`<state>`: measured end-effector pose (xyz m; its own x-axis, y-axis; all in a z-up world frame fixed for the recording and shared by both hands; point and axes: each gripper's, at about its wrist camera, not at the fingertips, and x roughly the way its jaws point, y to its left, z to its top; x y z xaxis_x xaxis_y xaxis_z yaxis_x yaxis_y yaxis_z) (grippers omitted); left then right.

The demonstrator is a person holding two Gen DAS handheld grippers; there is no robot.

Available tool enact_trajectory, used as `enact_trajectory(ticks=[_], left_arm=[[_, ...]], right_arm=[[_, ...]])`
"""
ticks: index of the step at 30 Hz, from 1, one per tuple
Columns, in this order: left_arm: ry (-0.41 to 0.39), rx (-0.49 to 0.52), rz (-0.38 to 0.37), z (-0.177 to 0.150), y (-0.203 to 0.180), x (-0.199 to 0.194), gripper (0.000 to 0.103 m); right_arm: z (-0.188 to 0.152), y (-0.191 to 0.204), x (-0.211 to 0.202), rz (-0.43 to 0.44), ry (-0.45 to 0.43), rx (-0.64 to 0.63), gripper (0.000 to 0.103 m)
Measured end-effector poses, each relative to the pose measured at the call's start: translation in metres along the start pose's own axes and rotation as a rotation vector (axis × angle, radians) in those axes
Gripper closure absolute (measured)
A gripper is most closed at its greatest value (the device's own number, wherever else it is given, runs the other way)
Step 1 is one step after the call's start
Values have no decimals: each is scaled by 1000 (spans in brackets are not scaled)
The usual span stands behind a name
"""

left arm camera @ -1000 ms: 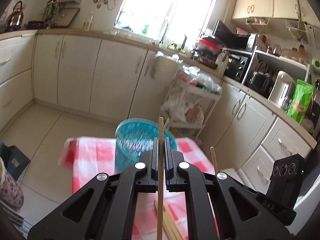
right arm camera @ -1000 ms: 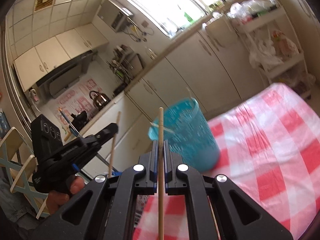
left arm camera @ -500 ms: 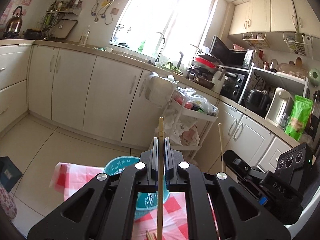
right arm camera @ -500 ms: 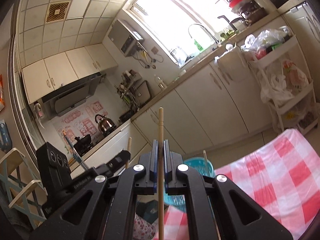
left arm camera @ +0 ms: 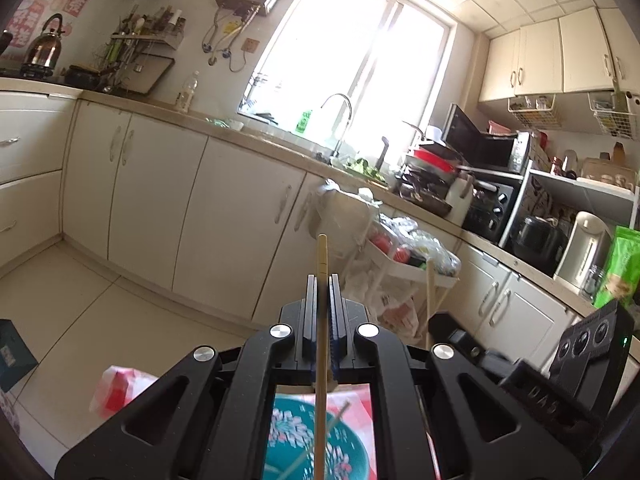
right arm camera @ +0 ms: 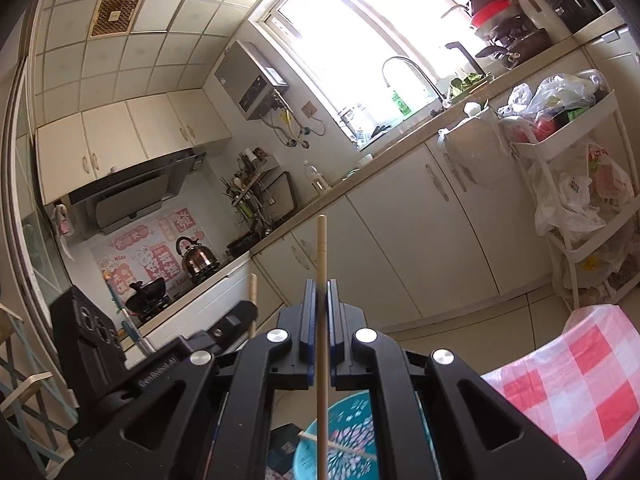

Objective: Organize utensils
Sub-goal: 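Lift both held chopsticks and carry them above the teal basket, then open both grippers to drop the chopsticks into the basket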

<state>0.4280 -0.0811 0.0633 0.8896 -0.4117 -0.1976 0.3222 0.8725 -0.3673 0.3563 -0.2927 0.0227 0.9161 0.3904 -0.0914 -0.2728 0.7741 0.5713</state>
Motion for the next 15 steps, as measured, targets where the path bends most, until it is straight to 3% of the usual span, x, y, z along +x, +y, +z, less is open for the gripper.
enact_trajectory(ticks=[7, 15], left_arm=[[9, -25, 38, -12, 12, 31, 98], [42, 24, 68, -33, 9, 42, 98]], right_arm=[[-16, -16, 29, -53, 44, -27, 97], [-31, -20, 43, -83, 77, -57, 97]])
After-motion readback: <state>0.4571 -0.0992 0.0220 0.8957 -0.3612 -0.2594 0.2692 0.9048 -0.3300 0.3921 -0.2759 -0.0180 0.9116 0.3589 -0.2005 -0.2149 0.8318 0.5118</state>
